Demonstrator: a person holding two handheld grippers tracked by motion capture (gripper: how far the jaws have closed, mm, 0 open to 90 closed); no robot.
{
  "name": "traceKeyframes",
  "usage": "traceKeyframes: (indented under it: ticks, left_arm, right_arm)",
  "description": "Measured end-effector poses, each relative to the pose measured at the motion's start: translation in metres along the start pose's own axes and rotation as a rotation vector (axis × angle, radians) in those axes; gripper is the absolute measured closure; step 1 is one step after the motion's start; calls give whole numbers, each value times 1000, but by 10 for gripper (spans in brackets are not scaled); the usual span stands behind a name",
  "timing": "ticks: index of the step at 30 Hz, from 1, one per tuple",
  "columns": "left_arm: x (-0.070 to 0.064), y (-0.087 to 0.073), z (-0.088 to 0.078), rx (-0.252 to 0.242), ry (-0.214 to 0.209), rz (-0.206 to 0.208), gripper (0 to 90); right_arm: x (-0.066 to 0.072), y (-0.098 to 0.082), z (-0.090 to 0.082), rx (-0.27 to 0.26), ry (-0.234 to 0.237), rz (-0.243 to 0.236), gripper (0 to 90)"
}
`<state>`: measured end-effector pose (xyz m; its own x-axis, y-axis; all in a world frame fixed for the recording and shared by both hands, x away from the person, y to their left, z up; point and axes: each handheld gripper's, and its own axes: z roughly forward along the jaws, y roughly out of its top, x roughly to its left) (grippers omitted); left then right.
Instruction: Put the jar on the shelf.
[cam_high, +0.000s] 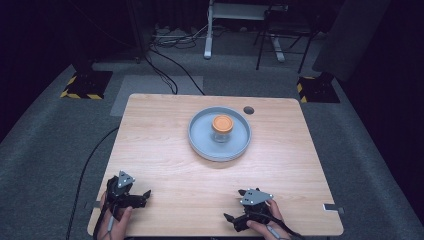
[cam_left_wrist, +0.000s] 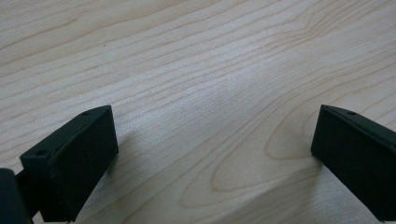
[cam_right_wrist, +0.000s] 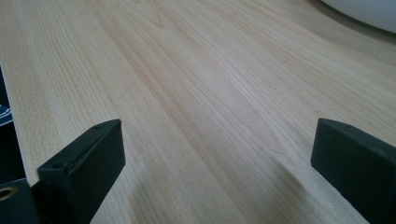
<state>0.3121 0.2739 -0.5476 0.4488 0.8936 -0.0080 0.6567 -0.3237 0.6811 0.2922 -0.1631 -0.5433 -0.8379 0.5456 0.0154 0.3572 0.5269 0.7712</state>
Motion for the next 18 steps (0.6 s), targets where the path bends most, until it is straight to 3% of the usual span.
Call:
traceKeyframes:
  ticks: [8,11,18]
  left_arm:
    - [0,0,0,0,0,0,4]
    - [0,0,0,0,0,0,4]
    - [0,0,0,0,0,0,4]
  right_arm:
    - [-1,-2,2,29,7,-1,31]
    - [1,-3,4,86,15,-32,25]
    - [2,-3,5,92,9,-43,9]
